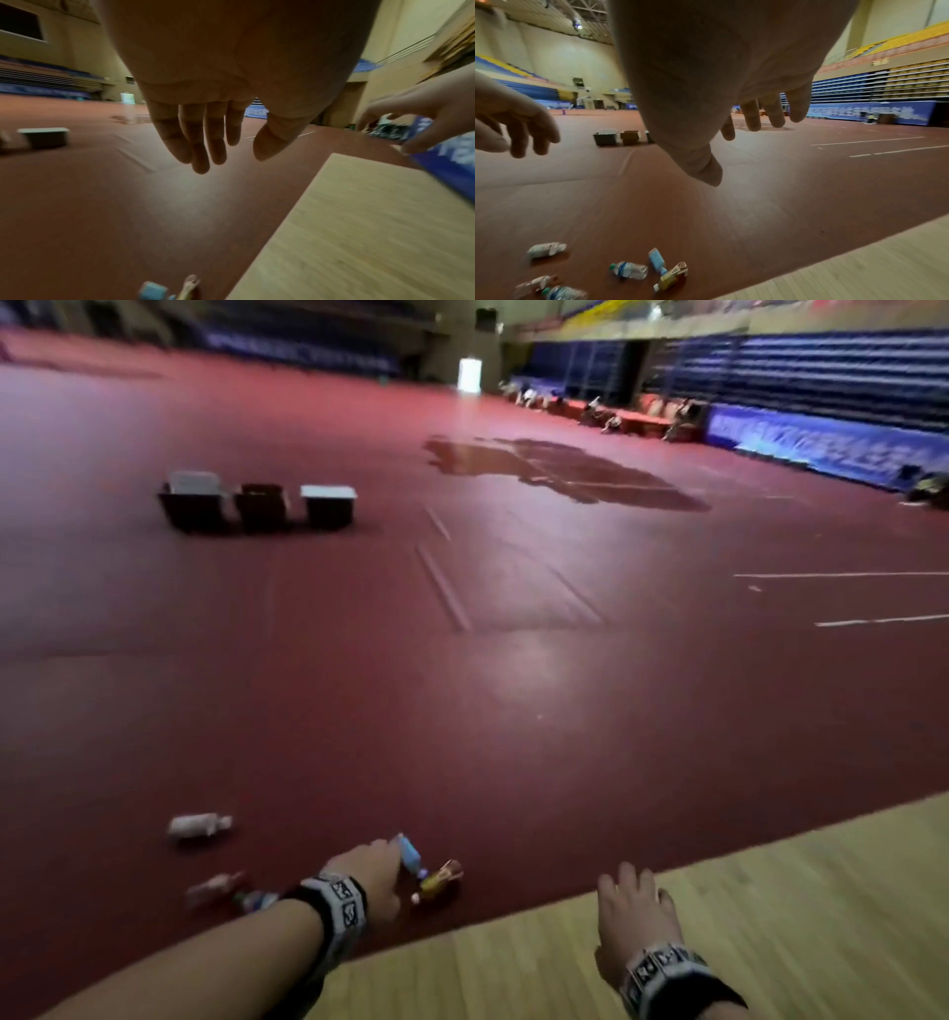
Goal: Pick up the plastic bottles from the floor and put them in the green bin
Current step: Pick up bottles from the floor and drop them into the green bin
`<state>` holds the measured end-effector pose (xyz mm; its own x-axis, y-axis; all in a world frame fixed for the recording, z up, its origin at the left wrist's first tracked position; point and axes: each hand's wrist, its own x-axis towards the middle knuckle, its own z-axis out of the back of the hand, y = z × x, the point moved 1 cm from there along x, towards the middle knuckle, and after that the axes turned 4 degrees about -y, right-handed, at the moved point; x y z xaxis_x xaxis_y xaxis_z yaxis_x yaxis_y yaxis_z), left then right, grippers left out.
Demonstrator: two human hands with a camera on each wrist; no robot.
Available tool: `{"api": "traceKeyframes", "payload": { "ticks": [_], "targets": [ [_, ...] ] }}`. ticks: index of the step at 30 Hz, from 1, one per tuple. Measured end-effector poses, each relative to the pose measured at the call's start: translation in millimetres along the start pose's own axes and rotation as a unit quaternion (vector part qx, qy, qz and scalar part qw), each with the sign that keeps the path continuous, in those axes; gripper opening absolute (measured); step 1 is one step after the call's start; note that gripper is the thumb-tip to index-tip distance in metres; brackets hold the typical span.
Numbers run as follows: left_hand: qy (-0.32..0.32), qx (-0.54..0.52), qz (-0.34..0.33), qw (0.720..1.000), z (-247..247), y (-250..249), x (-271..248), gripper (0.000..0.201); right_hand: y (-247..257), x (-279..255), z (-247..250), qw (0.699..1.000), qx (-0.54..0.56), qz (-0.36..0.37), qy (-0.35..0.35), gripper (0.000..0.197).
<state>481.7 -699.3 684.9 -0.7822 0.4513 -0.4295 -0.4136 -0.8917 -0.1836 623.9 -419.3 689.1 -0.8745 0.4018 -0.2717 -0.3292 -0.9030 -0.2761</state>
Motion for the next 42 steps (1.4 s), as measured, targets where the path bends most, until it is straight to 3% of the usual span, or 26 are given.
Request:
{"api": "traceKeyframes", "payload": {
  "ticks": [4, 10, 17, 21, 26, 29, 35, 38, 42],
  "targets": [
    [0.014, 0.007, 0.061, 0.998, 3.2, 60.9, 37.1, 0.051, 45.2, 71.4, 21.4, 0.997, -0.025, 0.073, -0.006, 0.051],
    [0.044, 0.023, 0.126, 0.991, 4.7, 96.9, 111.3, 0.044, 90.4, 176.6, 16.4, 0.987, -0.056, 0.149, 0.022, 0.047],
    [0.087, 0.045, 0.201, 0.975, -3.7, 123.9, 237.8, 0.046, 135.5, 324.5, -25.5, 0.966, -0.086, 0.227, 0.088, 0.053],
    [0.06, 0.035, 0.225, 0.972, -30.4, 141.8, 331.6, 0.048, 158.3, 402.6, -72.9, 0.95, -0.135, 0.26, 0.106, 0.052],
    [0.094, 0.003, 0.237, 0.967, -116.6, 172.0, 435.0, 0.064, 200.9, 469.5, -150.3, 0.936, -0.154, 0.287, 0.132, 0.048],
    [0.107, -0.011, 0.252, 0.962, -197.7, 207.1, 494.9, 0.076, 231.7, 510.3, -210.1, 0.926, -0.174, 0.289, 0.17, 0.048],
    [0.148, -0.024, 0.256, 0.955, -323.2, 261.0, 560.5, 0.09, 278.2, 557.0, -308.1, 0.922, -0.204, 0.246, 0.219, 0.052],
    [0.152, -0.019, 0.263, 0.953, -372.5, 283.5, 582.6, 0.084, 300.8, 562.3, -352.6, 0.922, -0.208, 0.243, 0.218, 0.059],
    [0.173, 0.021, 0.249, 0.953, -426.6, 315.5, 612.7, 0.099, 322.7, 559.3, -404.6, 0.91, -0.23, 0.227, 0.261, 0.069]
  ]
}}
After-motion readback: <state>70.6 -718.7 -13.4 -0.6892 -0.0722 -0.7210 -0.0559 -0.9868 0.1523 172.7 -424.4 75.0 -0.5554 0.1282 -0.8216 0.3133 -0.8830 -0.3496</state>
